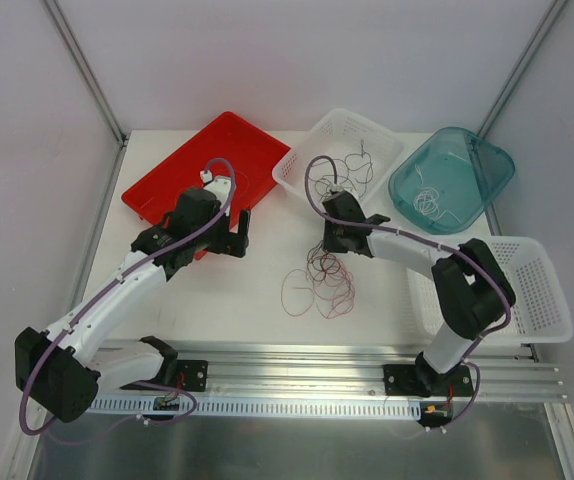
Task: Untangle the cables
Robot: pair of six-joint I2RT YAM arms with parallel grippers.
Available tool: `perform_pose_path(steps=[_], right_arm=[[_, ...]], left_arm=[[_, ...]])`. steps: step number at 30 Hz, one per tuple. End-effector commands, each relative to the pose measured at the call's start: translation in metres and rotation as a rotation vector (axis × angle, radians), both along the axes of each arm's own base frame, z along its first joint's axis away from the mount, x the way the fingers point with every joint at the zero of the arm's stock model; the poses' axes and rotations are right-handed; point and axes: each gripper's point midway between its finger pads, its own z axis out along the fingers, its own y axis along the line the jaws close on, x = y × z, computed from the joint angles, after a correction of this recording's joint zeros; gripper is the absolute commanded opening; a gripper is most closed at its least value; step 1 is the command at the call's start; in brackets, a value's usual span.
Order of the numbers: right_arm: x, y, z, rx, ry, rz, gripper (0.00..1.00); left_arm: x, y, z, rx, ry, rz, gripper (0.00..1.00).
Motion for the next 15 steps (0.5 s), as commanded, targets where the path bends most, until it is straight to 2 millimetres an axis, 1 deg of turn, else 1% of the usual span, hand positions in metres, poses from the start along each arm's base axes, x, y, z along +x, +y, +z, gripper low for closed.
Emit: perform_pose_path(steps=[1,2,3,4,5,6,7,8,9,10,11,13,14,15], right_arm=[[0.009,0.012,0.057,-0.032,-0.137,0.054,0.03],[0.006,0.015,0.072,-0.059,-0.179,0.080,0.02],[0.001,0.014,0.078,-0.086,-0.180,0.095,0.01],[0.003,0.020,0.098,-0.085,-0.222,0.111,0.01],[-0.003,0.025,0.115,-0.096,-0.263,0.130,0.01],[-0.007,0.024,0.126,-0.124,-0.283,0.160,0.01],[-0.007,0.029,0.148,-0.117,-0.327,0.171,0.01],[-0.012,0.035,0.163,-0.131,-0.368,0.191,0.01],[-0.016,0.033,0.178,-0.157,-0.404,0.217,0.01],[-0.017,0.039,0.200,-0.148,-0.449,0.225,0.01],[-0.024,0.043,0.213,-0.150,-0.481,0.230,0.01],[-0.032,0.045,0.240,-0.178,-0.546,0.271,0.01],[-0.039,0.052,0.261,-0.165,-0.594,0.282,0.01],[-0.045,0.052,0.277,-0.154,-0.634,0.284,0.01]], left_arm=[[0.005,-0.001,0.003,-0.013,-0.012,-0.009,0.99],[0.005,-0.001,0.002,-0.012,-0.011,-0.010,0.99],[0.005,-0.001,0.002,-0.011,-0.008,-0.010,0.99],[0.006,-0.002,0.001,-0.011,-0.007,-0.011,0.99],[0.006,-0.001,0.001,-0.011,-0.005,-0.011,0.99],[0.006,-0.001,0.001,-0.011,-0.007,-0.010,0.99],[0.006,-0.001,0.001,-0.010,-0.007,-0.008,0.99],[0.006,0.000,0.000,-0.008,-0.004,-0.005,0.99],[0.006,-0.001,0.000,-0.008,-0.004,-0.006,0.99],[0.006,-0.001,0.000,-0.007,-0.005,-0.006,0.99],[0.006,0.000,0.000,-0.006,-0.005,-0.005,0.99],[0.006,0.001,-0.001,-0.002,-0.004,-0.001,0.99],[0.007,0.001,-0.002,-0.002,-0.003,0.003,0.99],[0.007,0.001,-0.001,-0.001,-0.005,0.001,0.99]])
